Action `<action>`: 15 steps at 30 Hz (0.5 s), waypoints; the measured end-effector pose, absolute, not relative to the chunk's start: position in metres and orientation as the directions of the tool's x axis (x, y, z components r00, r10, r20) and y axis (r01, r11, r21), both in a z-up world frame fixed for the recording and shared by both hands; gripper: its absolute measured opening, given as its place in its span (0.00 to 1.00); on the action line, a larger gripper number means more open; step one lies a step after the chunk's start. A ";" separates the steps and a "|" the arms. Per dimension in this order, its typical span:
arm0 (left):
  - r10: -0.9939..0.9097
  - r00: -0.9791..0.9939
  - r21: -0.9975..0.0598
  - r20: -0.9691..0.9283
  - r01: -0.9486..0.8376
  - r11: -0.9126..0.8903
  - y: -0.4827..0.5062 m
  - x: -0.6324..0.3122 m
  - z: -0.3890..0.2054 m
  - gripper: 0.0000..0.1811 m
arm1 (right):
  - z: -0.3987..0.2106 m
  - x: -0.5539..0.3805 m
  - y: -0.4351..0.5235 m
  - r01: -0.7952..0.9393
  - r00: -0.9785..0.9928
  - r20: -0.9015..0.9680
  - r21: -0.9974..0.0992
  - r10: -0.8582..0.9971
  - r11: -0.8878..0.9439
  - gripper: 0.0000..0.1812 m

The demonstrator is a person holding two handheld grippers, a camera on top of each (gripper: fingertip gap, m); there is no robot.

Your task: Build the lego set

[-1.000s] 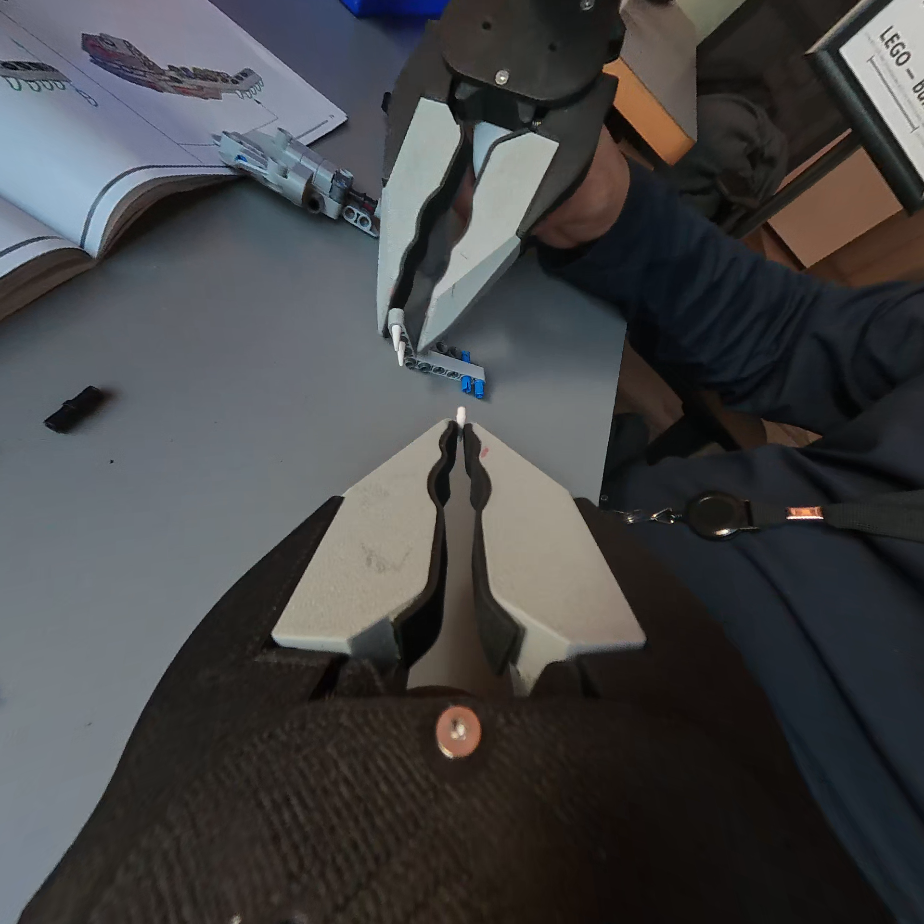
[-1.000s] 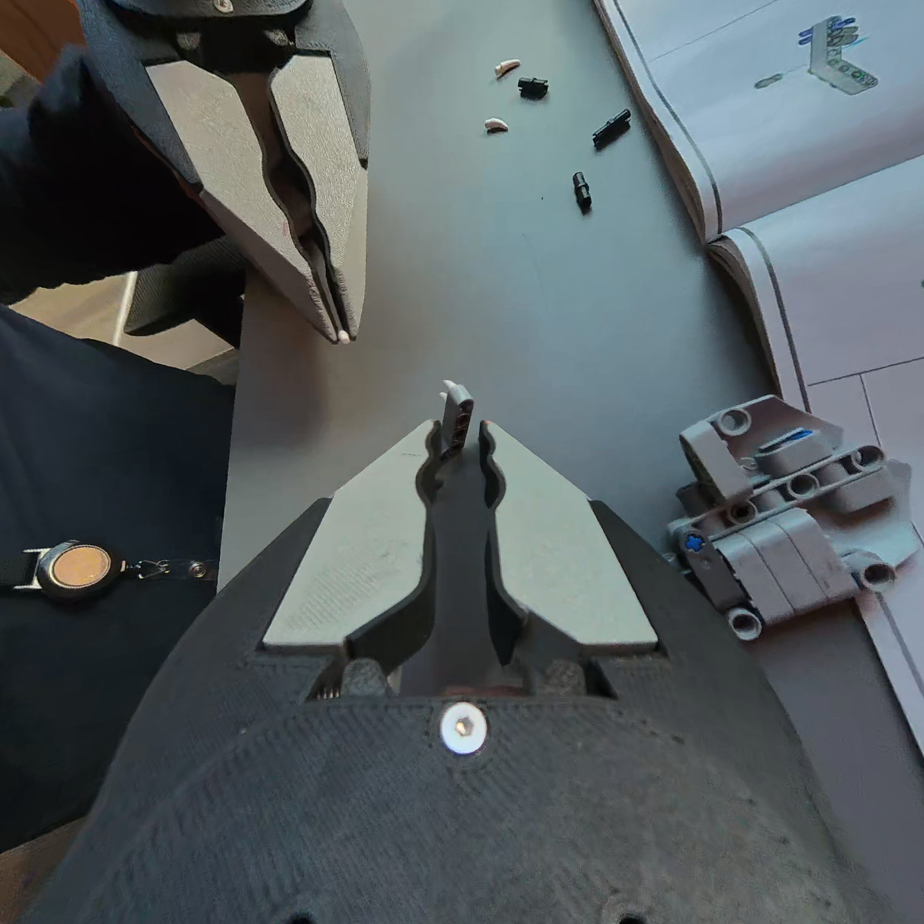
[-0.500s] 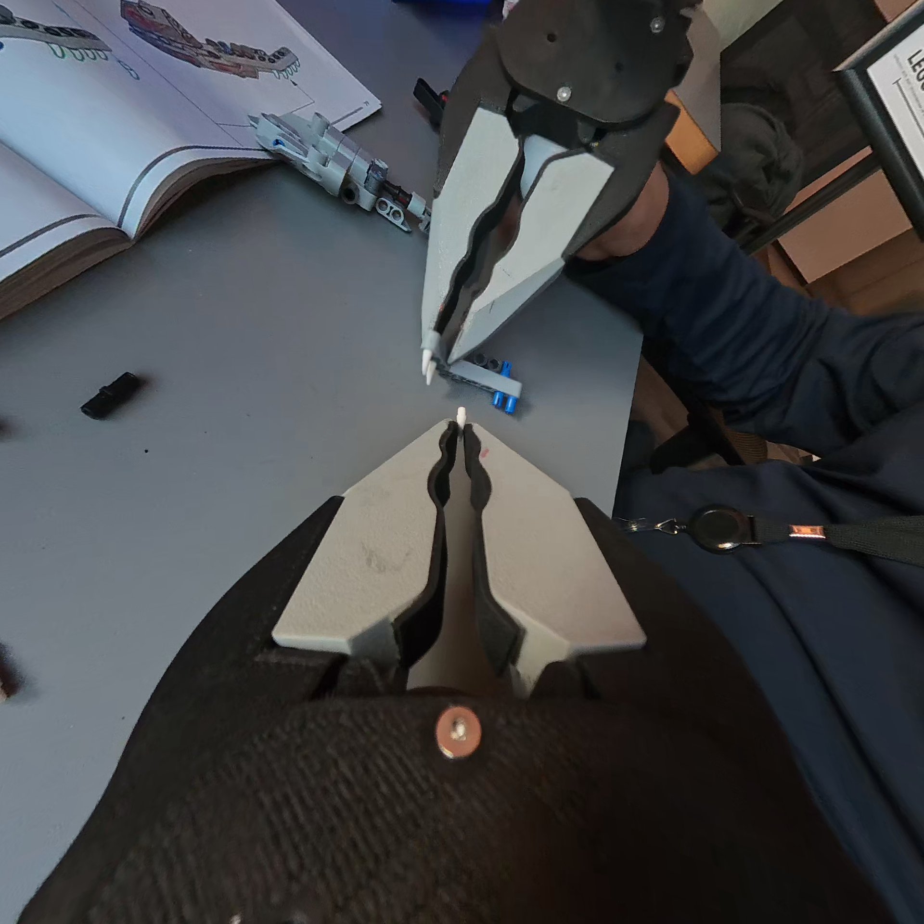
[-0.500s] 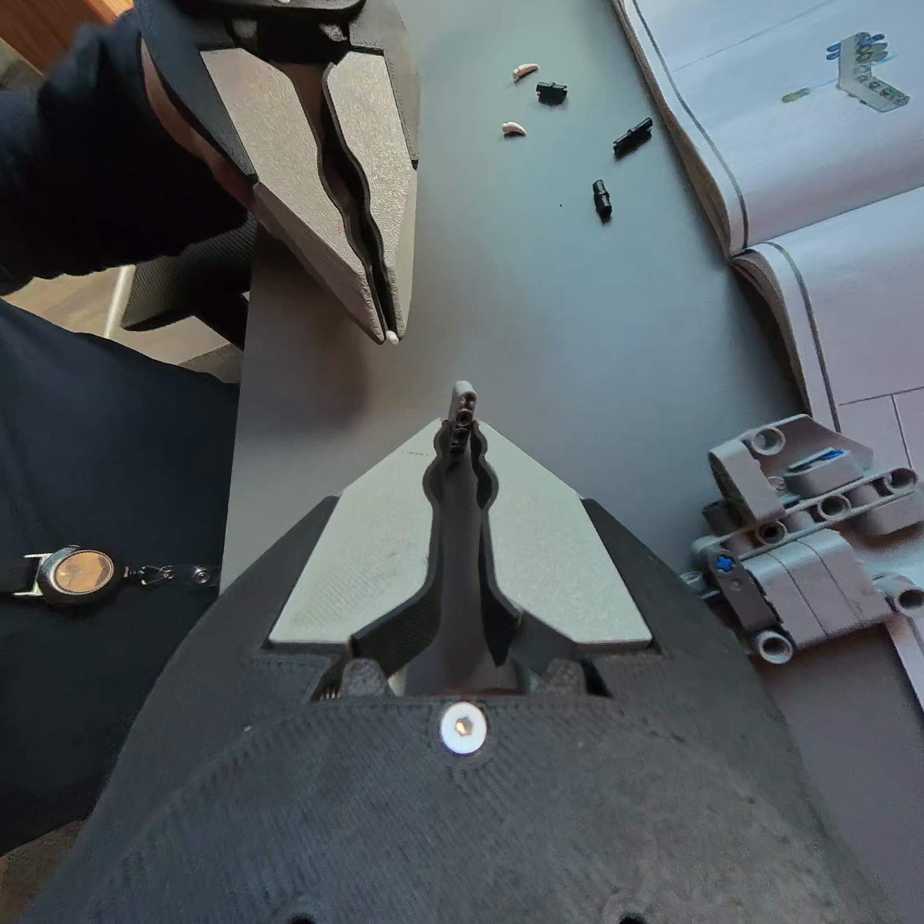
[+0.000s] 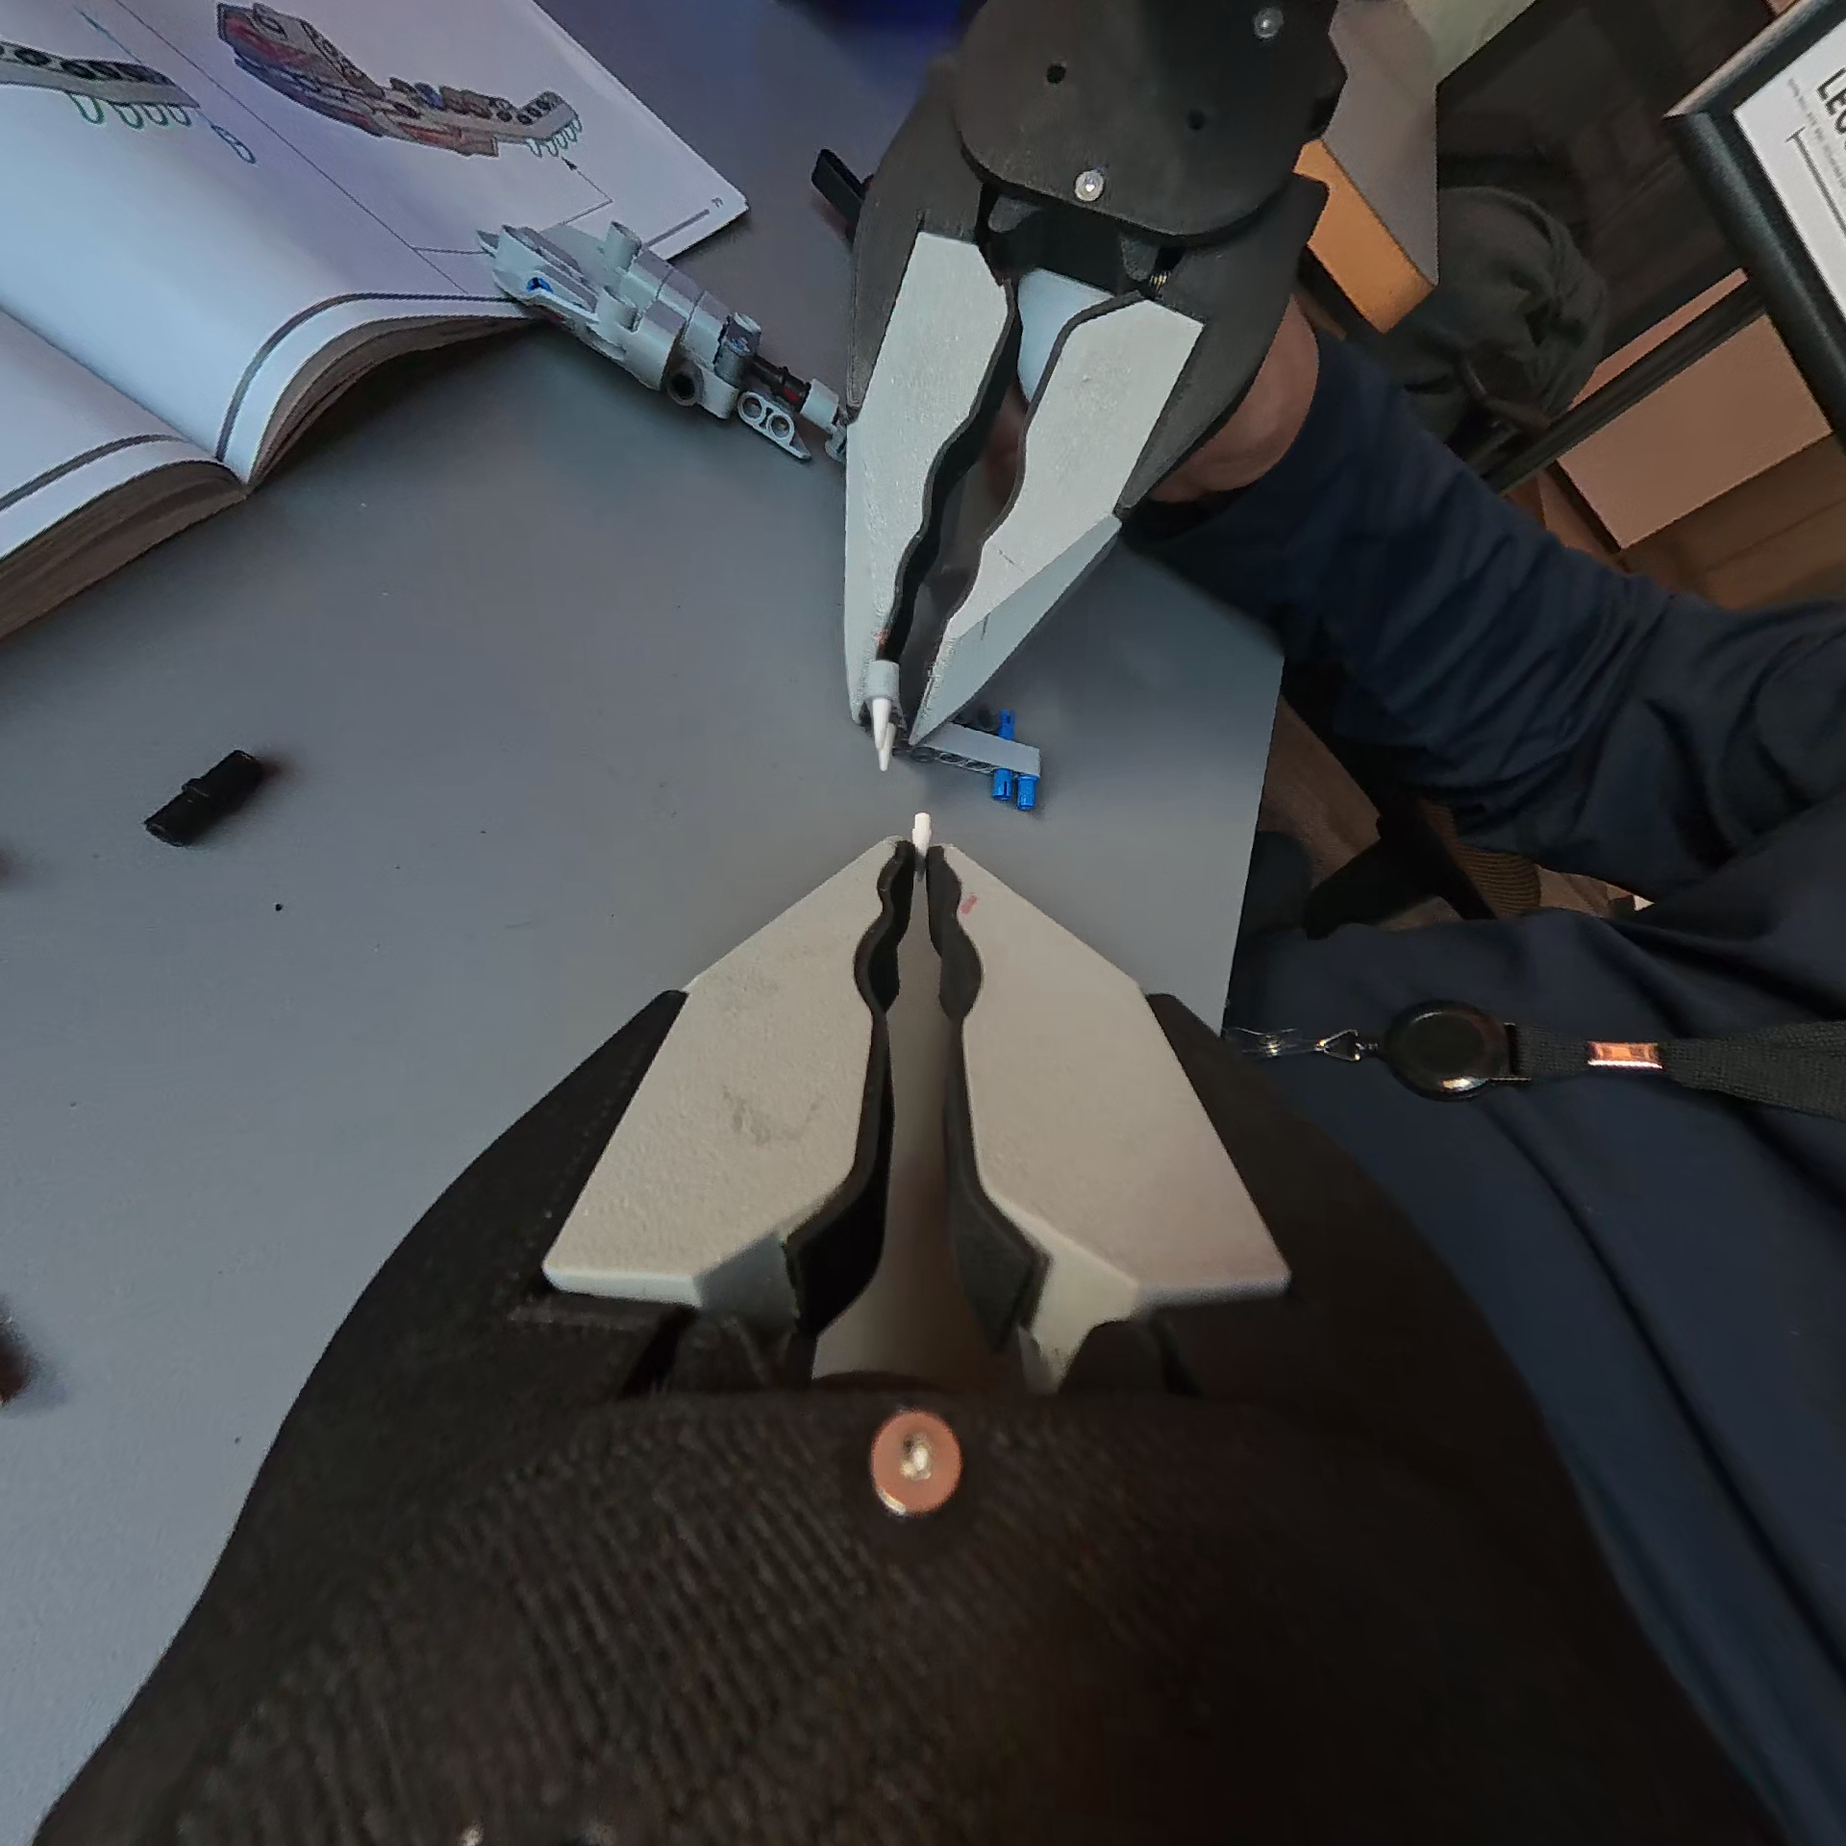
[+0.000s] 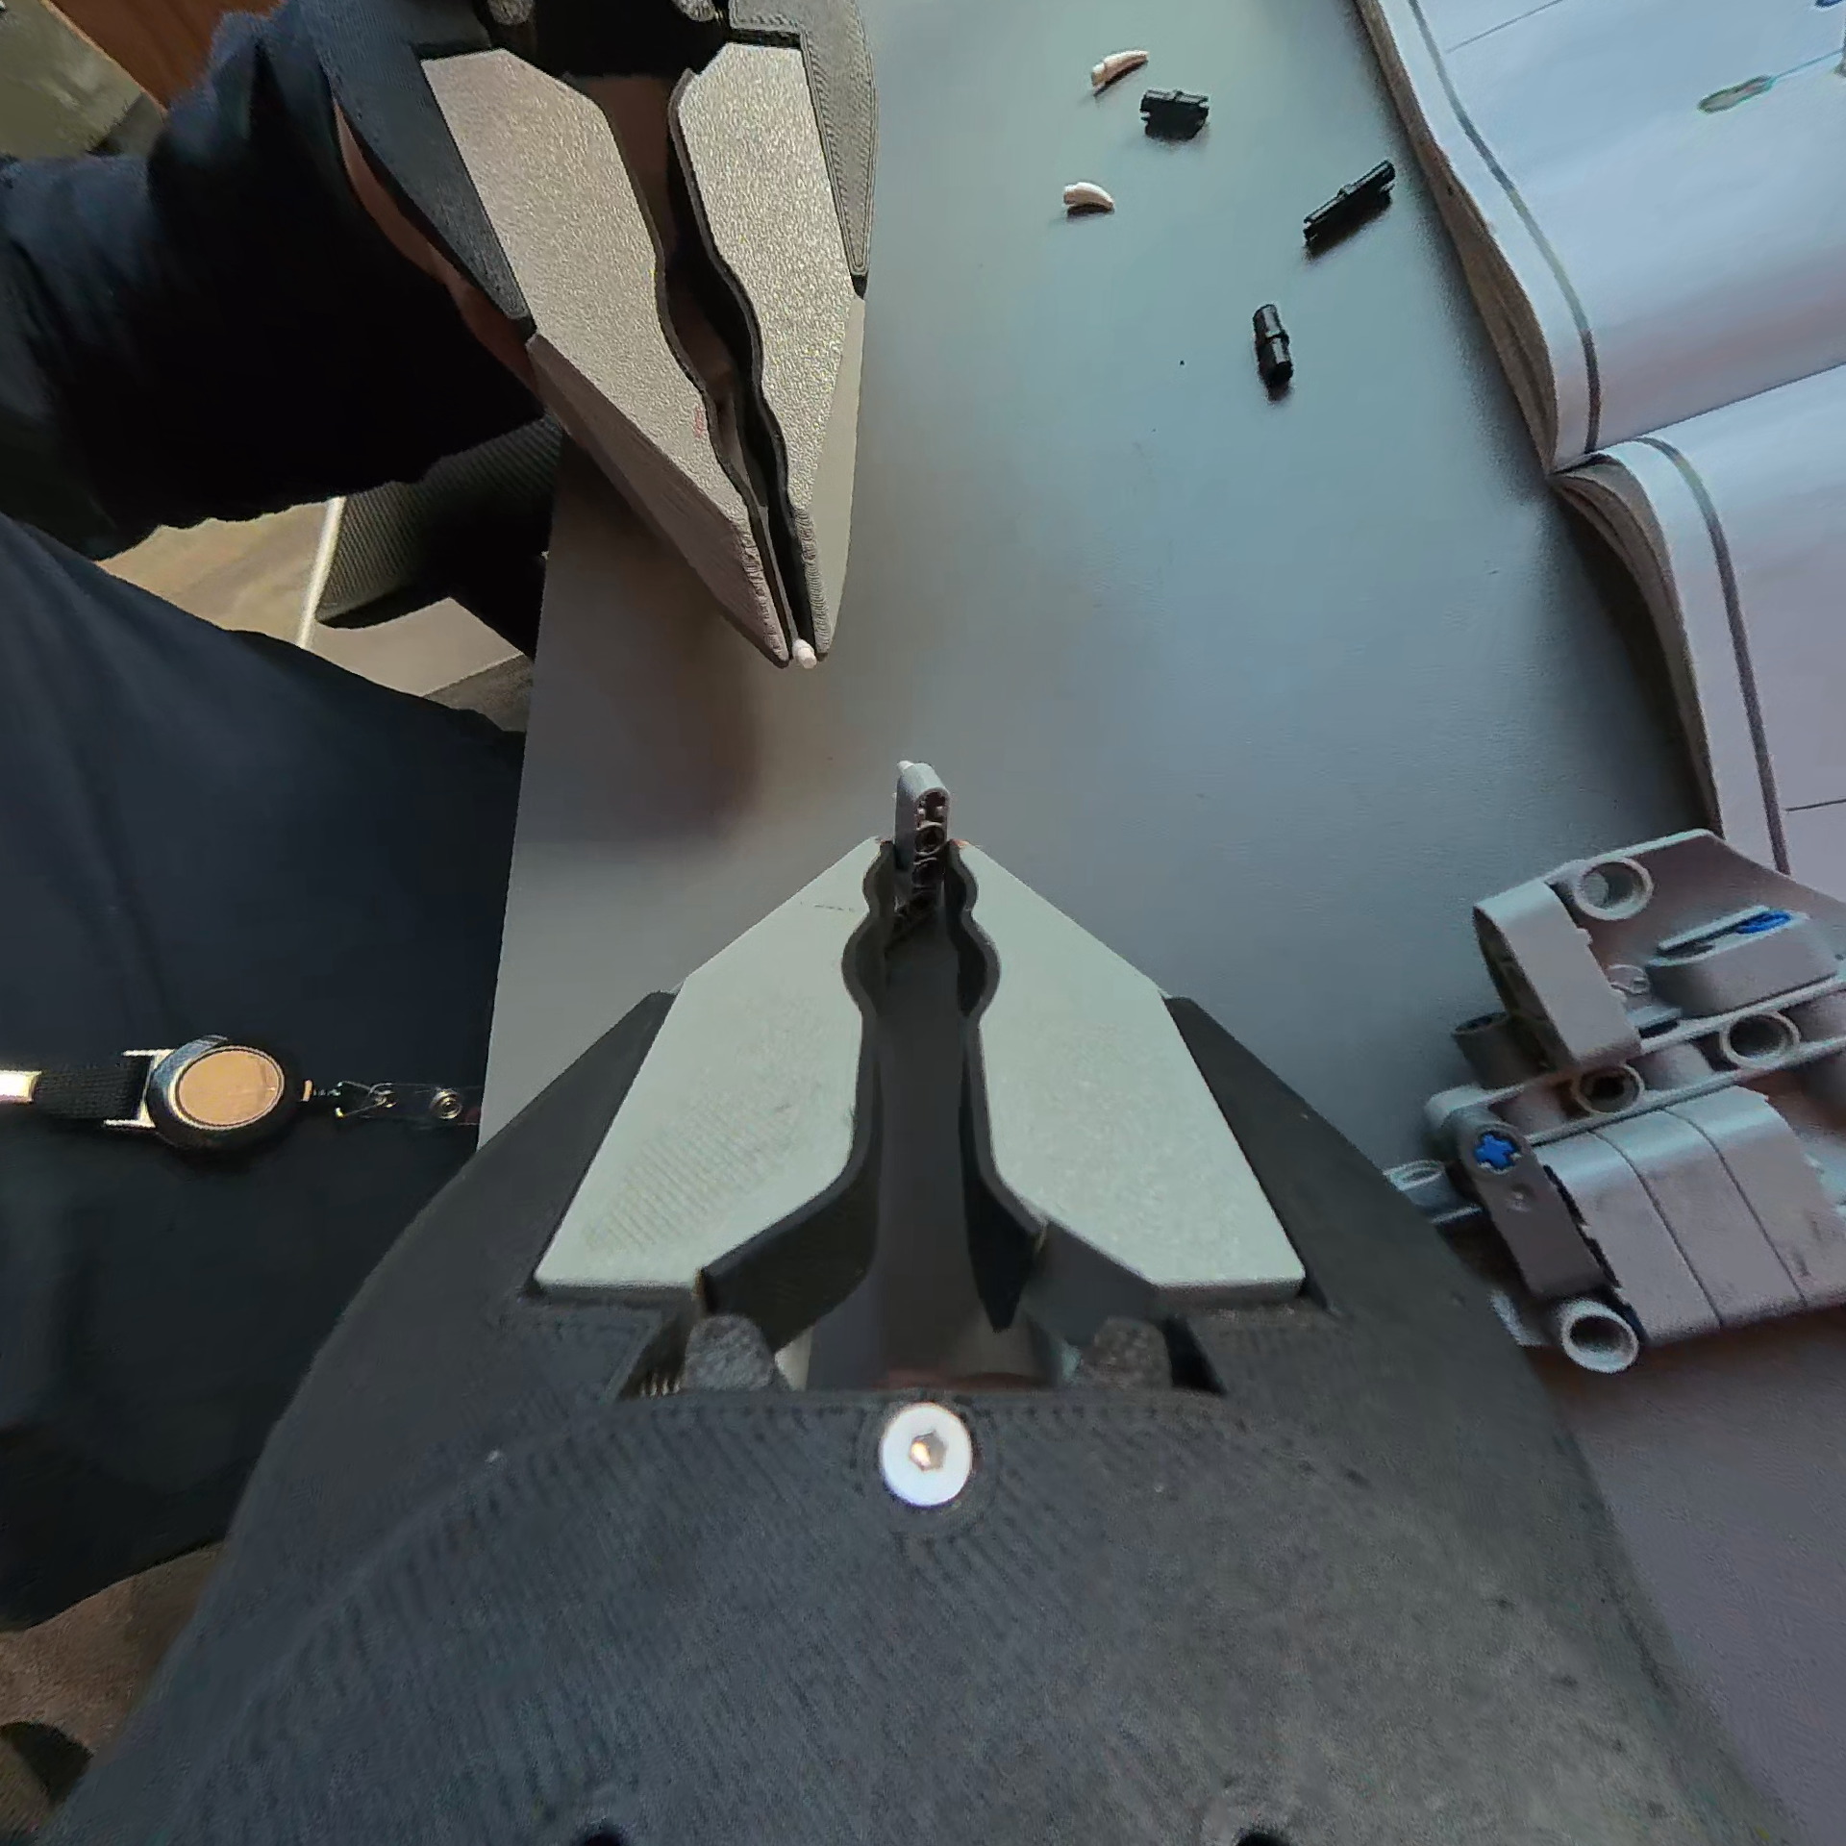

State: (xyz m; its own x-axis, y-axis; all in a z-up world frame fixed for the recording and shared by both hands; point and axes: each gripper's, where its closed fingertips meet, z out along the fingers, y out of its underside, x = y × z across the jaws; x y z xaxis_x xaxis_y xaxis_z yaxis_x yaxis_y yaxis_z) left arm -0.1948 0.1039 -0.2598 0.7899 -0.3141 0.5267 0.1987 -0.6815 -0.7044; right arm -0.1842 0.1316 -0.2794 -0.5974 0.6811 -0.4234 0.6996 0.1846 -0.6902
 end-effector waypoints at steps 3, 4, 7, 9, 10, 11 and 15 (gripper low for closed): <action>-0.317 0.789 -0.699 0.526 0.189 -0.689 0.103 -0.193 -0.261 0.00 | -0.277 -0.182 0.129 0.698 -0.612 -0.445 -0.693 0.654 0.182 0.03; -0.318 0.789 -0.700 0.526 0.188 -0.689 0.103 -0.193 -0.261 0.00 | -0.274 -0.182 0.128 0.687 -0.619 -0.442 -0.705 0.649 0.175 0.03; -0.324 0.790 -0.706 0.521 0.186 -0.683 0.103 -0.193 -0.260 0.00 | -0.256 -0.187 0.125 0.637 -0.637 -0.455 -0.765 0.622 0.092 0.03; -0.334 0.784 -0.714 0.523 0.189 -0.675 0.103 -0.192 -0.258 0.00 | -0.242 -0.187 0.122 0.605 -0.656 -0.484 -0.796 0.578 0.020 0.03; -0.356 0.768 -0.727 0.532 0.199 -0.658 0.104 -0.189 -0.253 0.00 | -0.237 -0.186 0.121 0.589 -0.667 -0.488 -0.808 0.563 -0.002 0.03; -0.380 0.748 -0.742 0.543 0.216 -0.635 0.104 -0.185 -0.246 0.00 | -0.232 -0.185 0.121 0.574 -0.679 -0.488 -0.819 0.548 -0.018 0.03; -0.405 0.731 -0.760 0.549 0.235 -0.607 0.106 -0.179 -0.239 0.00 | -0.227 -0.177 0.113 0.533 -0.724 -0.451 -0.846 0.522 0.008 0.03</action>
